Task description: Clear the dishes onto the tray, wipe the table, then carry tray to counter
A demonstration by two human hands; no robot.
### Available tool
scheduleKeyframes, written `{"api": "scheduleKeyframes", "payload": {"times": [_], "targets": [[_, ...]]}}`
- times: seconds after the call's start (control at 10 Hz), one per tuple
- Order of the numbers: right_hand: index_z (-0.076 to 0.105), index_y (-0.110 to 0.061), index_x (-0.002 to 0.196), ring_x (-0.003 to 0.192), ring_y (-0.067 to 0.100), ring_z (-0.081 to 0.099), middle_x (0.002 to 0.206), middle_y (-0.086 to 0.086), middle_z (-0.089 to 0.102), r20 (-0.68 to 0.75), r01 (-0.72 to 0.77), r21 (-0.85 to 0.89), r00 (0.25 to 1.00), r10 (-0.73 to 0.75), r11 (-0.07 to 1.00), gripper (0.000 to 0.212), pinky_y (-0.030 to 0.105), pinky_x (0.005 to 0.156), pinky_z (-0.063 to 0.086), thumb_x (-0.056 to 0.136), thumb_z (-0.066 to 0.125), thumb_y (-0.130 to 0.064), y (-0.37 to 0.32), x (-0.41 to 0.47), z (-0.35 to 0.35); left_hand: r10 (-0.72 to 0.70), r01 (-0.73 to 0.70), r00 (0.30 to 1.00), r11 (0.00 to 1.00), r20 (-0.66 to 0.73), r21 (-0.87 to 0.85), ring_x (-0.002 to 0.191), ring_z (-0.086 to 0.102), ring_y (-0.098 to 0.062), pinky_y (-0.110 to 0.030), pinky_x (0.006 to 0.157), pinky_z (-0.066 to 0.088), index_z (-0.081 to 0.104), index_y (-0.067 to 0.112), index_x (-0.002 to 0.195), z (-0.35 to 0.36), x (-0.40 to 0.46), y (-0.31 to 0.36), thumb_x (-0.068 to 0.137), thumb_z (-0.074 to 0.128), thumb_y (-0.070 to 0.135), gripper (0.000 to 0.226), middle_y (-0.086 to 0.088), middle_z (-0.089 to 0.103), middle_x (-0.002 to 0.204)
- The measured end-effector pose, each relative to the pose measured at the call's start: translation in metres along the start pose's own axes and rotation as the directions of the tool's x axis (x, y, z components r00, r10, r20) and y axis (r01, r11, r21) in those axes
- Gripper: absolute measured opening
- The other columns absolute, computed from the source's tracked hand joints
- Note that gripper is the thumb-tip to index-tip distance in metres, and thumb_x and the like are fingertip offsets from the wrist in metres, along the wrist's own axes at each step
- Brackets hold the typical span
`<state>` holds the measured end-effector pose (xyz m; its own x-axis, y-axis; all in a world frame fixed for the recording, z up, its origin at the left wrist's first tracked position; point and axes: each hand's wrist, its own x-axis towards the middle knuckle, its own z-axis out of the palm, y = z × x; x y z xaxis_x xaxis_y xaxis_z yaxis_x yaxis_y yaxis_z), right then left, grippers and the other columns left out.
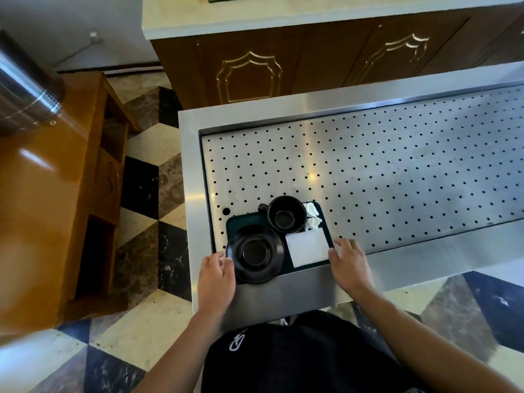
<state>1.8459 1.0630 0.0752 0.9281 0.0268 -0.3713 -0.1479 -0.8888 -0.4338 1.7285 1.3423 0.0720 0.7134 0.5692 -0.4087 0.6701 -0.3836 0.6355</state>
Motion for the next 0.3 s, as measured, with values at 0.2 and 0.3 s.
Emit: {"api": "scheduleKeyframes", "payload": {"times": [0.2, 0.3], "targets": [[0.047, -0.017, 0.141, 0.136, 0.023, 0.039, 0.15, 0.004, 0.041, 0.06, 0.285, -0.121, 0.958, -0.28, 0.951, 0.042, 0.04, 0.113, 0.036, 0.103, 0.043, -0.035, 0.004, -0.047, 0.017, 0.205, -0.205, 0.978, 0.956, 0.021, 0.212, 0.133, 0.048, -0.024, -0.041, 0.112, 0.041, 0.048, 0.012, 0.149, 0.006, -0.04, -0.011, 0.105, 0.048, 0.033, 0.049, -0.006, 0.054, 0.143], [0.04, -0.018, 0.145, 0.144, 0.023, 0.031, 0.158, 0.004, 0.031, 0.159, 0.409, -0.17, 0.909, -0.385, 0.896, 0.046, 0.039, 0.119, 0.03, 0.105, 0.038, -0.04, 0.013, -0.064, 0.023, 0.284, -0.276, 0.959, 0.915, 0.017, 0.293, 0.143, 0.04, -0.02, -0.037, 0.12, 0.034, 0.044, 0.014, 0.153, 0.026, -0.067, -0.019, 0.106, 0.045, 0.036, 0.052, -0.004, 0.048, 0.154]]}}
